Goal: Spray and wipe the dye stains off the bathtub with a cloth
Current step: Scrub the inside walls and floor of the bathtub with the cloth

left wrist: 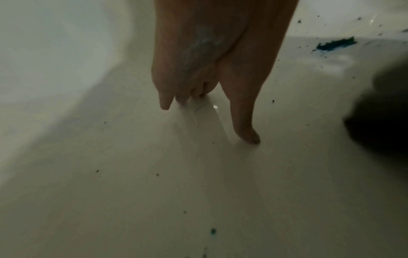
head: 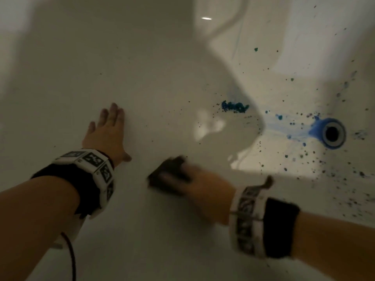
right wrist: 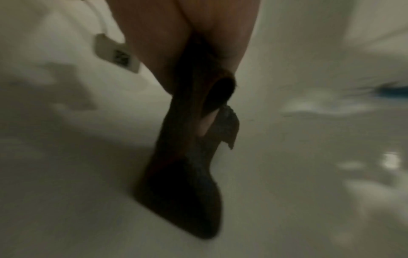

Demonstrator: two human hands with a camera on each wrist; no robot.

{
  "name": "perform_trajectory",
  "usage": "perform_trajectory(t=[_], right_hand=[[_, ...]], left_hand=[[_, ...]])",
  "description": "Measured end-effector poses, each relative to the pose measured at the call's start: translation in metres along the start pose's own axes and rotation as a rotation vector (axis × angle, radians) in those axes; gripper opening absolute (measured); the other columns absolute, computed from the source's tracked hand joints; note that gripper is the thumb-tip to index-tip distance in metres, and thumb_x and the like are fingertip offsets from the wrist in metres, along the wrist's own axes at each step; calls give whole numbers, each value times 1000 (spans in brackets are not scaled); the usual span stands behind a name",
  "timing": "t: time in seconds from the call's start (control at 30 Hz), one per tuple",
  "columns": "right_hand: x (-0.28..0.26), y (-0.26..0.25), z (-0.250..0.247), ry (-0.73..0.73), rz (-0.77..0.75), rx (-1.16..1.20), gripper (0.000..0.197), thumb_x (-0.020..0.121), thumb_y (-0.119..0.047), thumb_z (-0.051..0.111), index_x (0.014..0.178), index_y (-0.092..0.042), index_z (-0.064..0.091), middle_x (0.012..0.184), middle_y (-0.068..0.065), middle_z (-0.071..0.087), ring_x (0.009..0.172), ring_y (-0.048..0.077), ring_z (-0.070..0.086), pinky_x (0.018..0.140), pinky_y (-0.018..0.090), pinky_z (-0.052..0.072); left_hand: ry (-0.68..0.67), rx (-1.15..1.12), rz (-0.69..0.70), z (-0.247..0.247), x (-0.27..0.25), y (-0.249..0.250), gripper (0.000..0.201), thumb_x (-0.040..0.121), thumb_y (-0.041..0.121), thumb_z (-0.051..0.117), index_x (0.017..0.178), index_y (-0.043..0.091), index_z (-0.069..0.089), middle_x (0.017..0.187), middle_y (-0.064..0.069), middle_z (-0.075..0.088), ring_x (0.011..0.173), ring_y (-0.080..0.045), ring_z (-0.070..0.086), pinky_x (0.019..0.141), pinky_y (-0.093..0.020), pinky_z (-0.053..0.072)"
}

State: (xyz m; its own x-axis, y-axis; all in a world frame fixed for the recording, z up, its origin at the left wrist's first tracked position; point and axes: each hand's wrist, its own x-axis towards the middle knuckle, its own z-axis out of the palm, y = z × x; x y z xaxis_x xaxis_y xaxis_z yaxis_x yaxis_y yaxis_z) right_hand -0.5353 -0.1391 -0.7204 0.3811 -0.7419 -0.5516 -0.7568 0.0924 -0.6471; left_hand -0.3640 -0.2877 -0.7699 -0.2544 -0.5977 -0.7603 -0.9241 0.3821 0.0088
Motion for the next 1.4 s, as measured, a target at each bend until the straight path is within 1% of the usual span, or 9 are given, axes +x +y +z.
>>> perform_trajectory(t=[0.1,0.23,0.47,0.63,0.7,0.83,0.93,1.1,1.4], right_hand=[[31,-32,27,-371,107,-43,46,100,-42,28,143,-25,25,144,8,29,124,31,38,99,40,34],[62,12,4,15,279,-124,56,96,-14,42,147,-23,20,142,15,26,124,37,37,96,43,37],[61,83,-53,339,799,-148,71,93,-14,48,149,-26,7,149,20,11,129,41,33,106,46,34],[63,17,-32,677,450,447,37,94,-19,51,132,-20,48,129,4,53,116,13,52,97,19,39],[66,-41,-17,497,265,742,29,92,-36,53,118,-21,55,114,-4,62,102,4,56,86,13,40],[104,-120,40,-230,58,390,50,95,-50,37,138,-24,31,144,7,36,128,28,38,110,38,28],[130,-146,62,-452,32,183,52,98,-51,23,139,-20,27,137,14,36,118,35,42,95,42,34],[172,-111,61,-129,144,-7,46,102,-27,23,144,-9,25,136,23,35,112,42,45,79,43,40],[110,43,-57,304,777,-227,63,97,-6,33,150,-23,2,149,23,9,131,46,26,105,53,32]], left_hand=[[1,16,7,0,0,-4,119,75,36,74,147,15,-18,153,1,-26,144,-20,-13,117,-40,4],[37,-31,3,1,4,1,121,72,29,78,148,13,-15,154,-1,-24,144,-22,-12,117,-41,6],[136,-164,52,-2,-1,-15,87,89,17,61,150,22,0,158,-2,-3,145,-25,8,116,-36,14],[387,-365,-100,-15,-14,-51,74,83,-12,42,148,17,23,153,-9,25,135,-33,34,111,-40,28],[328,-342,-162,-17,-14,-70,74,84,-12,42,149,14,19,155,-7,19,139,-30,26,113,-39,24],[199,-234,-196,-15,-17,-104,72,87,-7,42,150,12,14,157,-4,9,143,-26,18,114,-40,23],[127,-194,-236,-11,-16,-124,71,88,-5,42,150,13,12,157,-2,6,142,-26,18,114,-40,23],[78,-175,-267,-9,-12,-129,65,88,-2,42,147,7,19,155,-10,14,130,-38,35,103,-43,34],[61,-34,-166,-16,-9,-120,70,90,3,44,149,6,8,157,-9,1,142,-26,16,113,-38,24]])
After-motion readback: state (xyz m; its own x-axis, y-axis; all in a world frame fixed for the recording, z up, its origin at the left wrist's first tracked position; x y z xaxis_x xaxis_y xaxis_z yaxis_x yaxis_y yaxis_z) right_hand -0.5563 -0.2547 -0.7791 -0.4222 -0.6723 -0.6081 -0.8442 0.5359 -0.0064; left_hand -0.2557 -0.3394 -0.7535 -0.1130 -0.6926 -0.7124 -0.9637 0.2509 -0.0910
